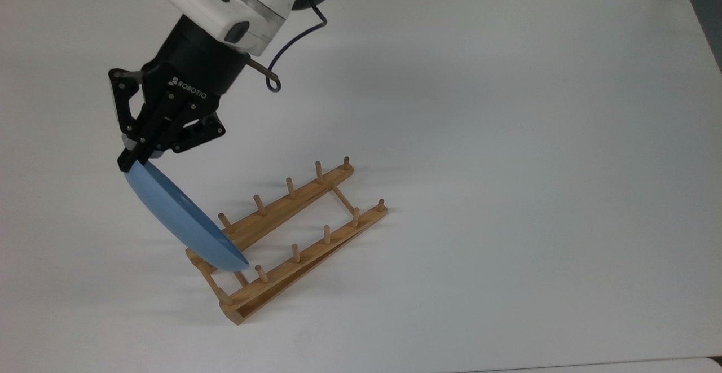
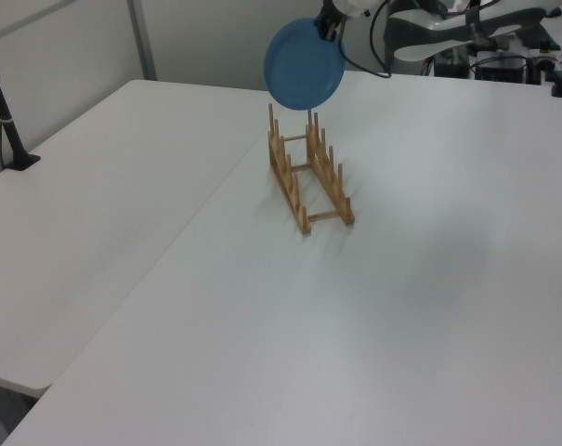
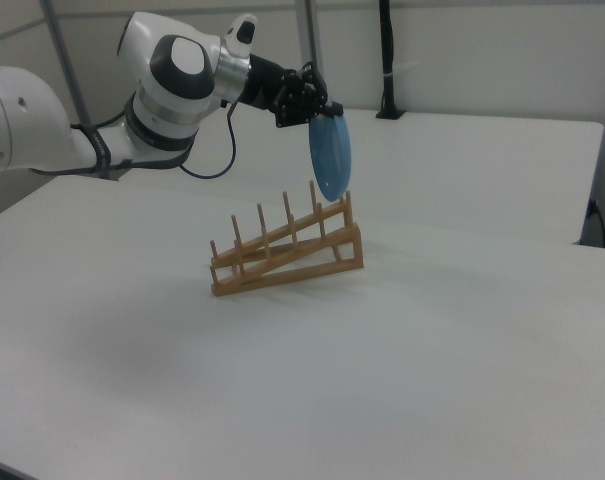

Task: Place plate in plate rack
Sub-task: 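Lower the upright plate between the rack's wooden pegs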

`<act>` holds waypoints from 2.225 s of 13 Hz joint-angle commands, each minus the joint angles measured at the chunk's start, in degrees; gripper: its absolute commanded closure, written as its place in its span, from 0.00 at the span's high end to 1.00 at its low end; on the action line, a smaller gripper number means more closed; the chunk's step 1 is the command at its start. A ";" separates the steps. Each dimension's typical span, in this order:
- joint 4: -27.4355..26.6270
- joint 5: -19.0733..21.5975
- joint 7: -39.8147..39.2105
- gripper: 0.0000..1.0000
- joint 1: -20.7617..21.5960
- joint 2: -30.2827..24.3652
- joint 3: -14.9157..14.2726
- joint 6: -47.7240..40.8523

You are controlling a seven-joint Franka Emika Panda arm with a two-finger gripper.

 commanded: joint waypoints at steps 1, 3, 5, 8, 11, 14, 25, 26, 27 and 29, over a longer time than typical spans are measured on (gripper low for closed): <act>2.62 -1.50 1.51 0.00 1.41 2.58 -1.59 -1.37; 2.71 -1.50 1.51 0.00 1.41 3.72 -1.67 -1.46; 3.06 -1.50 1.42 0.00 1.41 4.16 -1.59 -1.46; 3.06 -1.50 1.51 0.00 1.41 4.69 -1.15 -1.64; 3.15 -1.50 1.51 0.00 1.41 5.39 -0.89 -1.64; 3.06 -1.59 1.51 0.00 1.33 5.57 -0.80 -1.64; 3.06 -2.99 2.55 0.20 1.15 7.33 1.22 -1.55; 2.88 -2.99 3.95 0.48 1.15 7.42 1.75 -1.46; 2.71 -3.08 5.19 0.57 1.15 7.42 2.01 -1.38; 2.71 -2.99 7.99 1.00 1.15 7.33 2.46 -1.29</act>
